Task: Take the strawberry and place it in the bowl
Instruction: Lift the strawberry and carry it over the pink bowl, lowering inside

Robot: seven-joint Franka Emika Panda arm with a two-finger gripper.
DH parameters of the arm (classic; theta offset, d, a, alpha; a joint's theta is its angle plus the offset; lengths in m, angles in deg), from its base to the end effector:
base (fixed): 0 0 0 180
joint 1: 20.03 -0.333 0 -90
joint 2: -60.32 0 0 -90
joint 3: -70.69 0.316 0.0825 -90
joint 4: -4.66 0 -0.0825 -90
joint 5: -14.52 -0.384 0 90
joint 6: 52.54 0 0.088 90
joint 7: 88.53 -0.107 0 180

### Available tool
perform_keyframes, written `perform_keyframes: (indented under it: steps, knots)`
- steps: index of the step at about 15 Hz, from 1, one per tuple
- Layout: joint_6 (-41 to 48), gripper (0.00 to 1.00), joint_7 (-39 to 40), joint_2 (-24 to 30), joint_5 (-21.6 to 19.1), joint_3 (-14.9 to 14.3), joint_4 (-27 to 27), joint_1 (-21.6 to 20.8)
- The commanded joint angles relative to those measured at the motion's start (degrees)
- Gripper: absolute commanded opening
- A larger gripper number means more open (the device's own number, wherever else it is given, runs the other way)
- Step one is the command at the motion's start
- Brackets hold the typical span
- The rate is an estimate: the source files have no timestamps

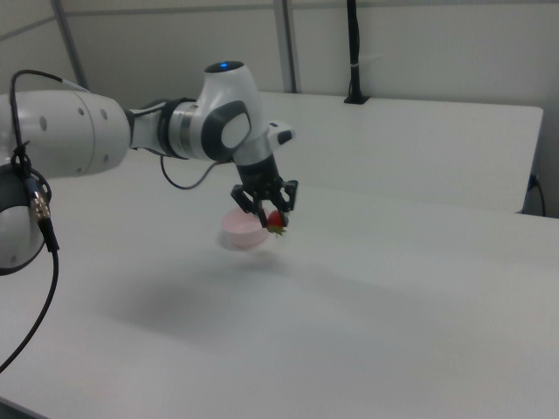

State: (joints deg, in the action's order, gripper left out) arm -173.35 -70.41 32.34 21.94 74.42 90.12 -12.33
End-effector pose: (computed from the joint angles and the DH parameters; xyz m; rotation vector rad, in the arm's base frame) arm 0.7046 -0.0625 0.4022 2.9951 0.4473 0.1685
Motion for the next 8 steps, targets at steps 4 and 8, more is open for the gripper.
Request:
perform_keyframes:
  steps: [4, 8]
  knots:
    - [-3.54, 0.32, -13.97, -0.93, -2.06, -0.3, -0.03, -5.94]
    - [-11.28, 0.32, -20.41, -3.04, -1.88, -0.3, 0.15, -6.91]
